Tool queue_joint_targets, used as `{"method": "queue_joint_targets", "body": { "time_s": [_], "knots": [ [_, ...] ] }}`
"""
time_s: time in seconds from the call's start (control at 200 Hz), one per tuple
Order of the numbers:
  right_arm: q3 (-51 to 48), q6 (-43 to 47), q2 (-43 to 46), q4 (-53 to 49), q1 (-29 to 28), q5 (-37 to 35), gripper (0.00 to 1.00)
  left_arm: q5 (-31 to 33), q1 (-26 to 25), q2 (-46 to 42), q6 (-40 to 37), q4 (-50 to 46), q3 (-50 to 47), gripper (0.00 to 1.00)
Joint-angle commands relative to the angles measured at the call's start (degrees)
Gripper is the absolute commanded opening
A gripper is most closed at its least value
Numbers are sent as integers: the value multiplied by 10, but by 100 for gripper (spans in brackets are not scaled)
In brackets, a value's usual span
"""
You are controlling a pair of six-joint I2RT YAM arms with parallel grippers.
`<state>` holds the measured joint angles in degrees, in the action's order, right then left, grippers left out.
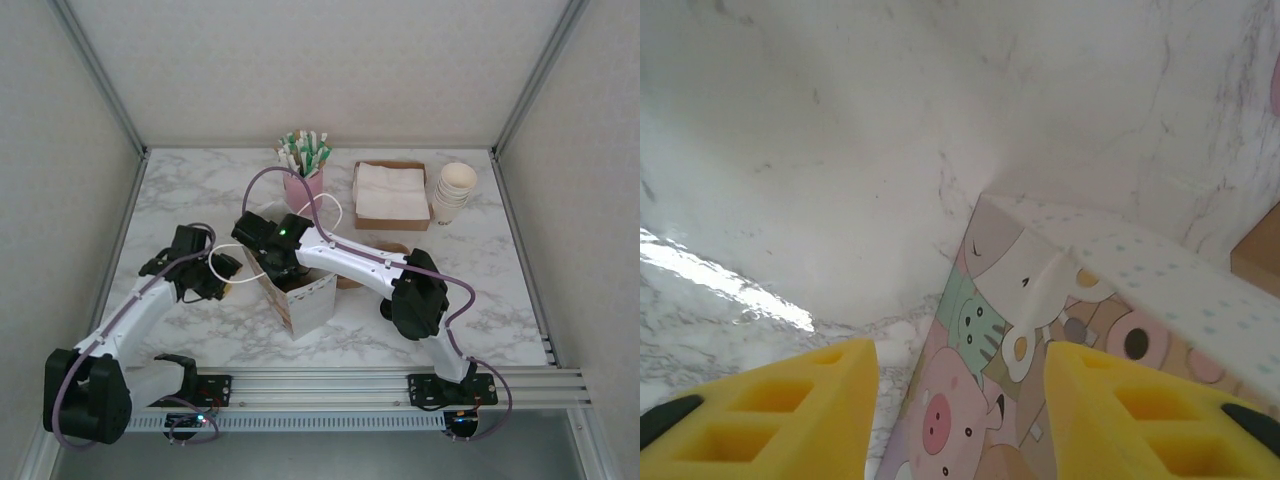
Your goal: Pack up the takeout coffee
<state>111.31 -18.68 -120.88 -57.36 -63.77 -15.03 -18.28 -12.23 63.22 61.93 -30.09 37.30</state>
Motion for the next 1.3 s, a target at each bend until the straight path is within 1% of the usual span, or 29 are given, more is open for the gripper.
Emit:
{"method": "queue_joint_targets", "body": {
  "time_s": [0.0,0.095,0.24,0.461,0.836,1.046,1.291],
  "knots": [
    [-43,-16,-72,-50,-6,74,46,-6,-31,-9,61,61,-29,45],
    [-49,-15,-74,-51,-7,74,46,3,-48,-4,73,79,-41,45],
    [-60,-15,-75,-48,-7,76,46,5,-61,9,96,125,-66,45],
    [-66,-14,-71,-43,-7,79,46,18,-95,40,110,167,-65,45],
    [-62,-23,-67,-40,-7,90,47,25,-100,55,105,169,-86,44],
    [-56,-30,-64,-37,-7,90,48,16,-101,87,85,160,-68,41],
    [-36,-28,-57,-41,-7,81,48,25,-101,84,83,158,-74,39]
  ]
}}
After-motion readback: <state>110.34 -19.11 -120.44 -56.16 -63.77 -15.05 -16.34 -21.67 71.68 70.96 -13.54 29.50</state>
